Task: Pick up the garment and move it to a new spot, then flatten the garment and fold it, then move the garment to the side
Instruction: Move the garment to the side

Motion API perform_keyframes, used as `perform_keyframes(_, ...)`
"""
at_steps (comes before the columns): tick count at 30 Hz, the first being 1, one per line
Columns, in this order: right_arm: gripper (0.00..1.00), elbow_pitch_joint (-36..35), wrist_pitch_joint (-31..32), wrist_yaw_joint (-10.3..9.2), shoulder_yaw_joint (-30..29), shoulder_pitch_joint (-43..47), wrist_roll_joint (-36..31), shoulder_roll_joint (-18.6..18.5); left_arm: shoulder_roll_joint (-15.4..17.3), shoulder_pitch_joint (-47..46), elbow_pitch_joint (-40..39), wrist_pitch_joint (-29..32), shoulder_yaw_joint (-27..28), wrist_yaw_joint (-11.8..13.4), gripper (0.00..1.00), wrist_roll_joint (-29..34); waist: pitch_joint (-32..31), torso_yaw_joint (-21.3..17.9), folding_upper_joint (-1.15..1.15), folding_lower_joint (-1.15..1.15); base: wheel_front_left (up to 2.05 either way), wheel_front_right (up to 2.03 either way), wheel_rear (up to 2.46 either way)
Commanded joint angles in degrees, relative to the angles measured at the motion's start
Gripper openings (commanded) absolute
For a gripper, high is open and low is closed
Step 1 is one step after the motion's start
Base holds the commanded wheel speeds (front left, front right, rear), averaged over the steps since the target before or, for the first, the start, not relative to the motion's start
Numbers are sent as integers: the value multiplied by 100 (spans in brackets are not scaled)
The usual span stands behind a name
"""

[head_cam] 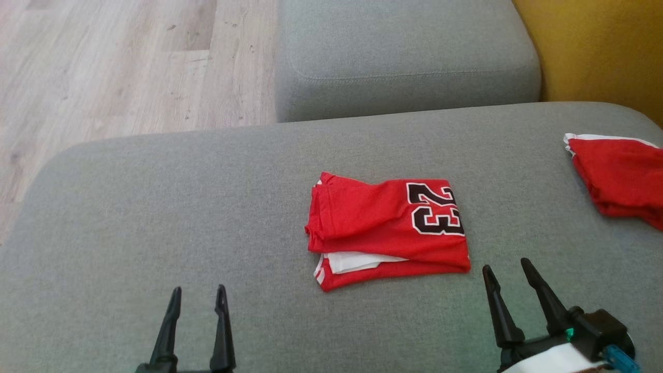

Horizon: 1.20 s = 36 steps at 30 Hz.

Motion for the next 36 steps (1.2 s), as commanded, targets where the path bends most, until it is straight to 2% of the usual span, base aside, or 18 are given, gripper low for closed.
perform_keyframes(1, 100, -189, -62, 39, 95, -179, -51, -44, -29, -194, -137, -30, 189, -31, 100, 75, -8, -10, 0, 1, 0, 0, 0)
perform_keyframes(10, 100, -136, -62, 39, 88, -179, -113, -65, -29, -151, -75, -30, 162, -86, 100, 166, 2, -1, 0, 1, 0, 0, 0)
perform_keyframes(25, 100, 68, -62, 39, 23, -221, -129, -60, -29, -131, -117, -30, 113, -42, 100, 153, 109, -1, 0, 1, 0, 0, 0)
perform_keyframes(34, 100, 932, -62, 39, 308, -896, 316, -201, -29, -240, -194, -30, 29, 3, 100, 160, 519, 83, 0, 1, 0, 0, 0)
perform_keyframes(36, 100, 1272, -29, 39, 436, -1301, 485, -299, -29, -343, -226, -30, -22, -7, 100, 166, 766, 106, 0, 1, 0, 0, 0)
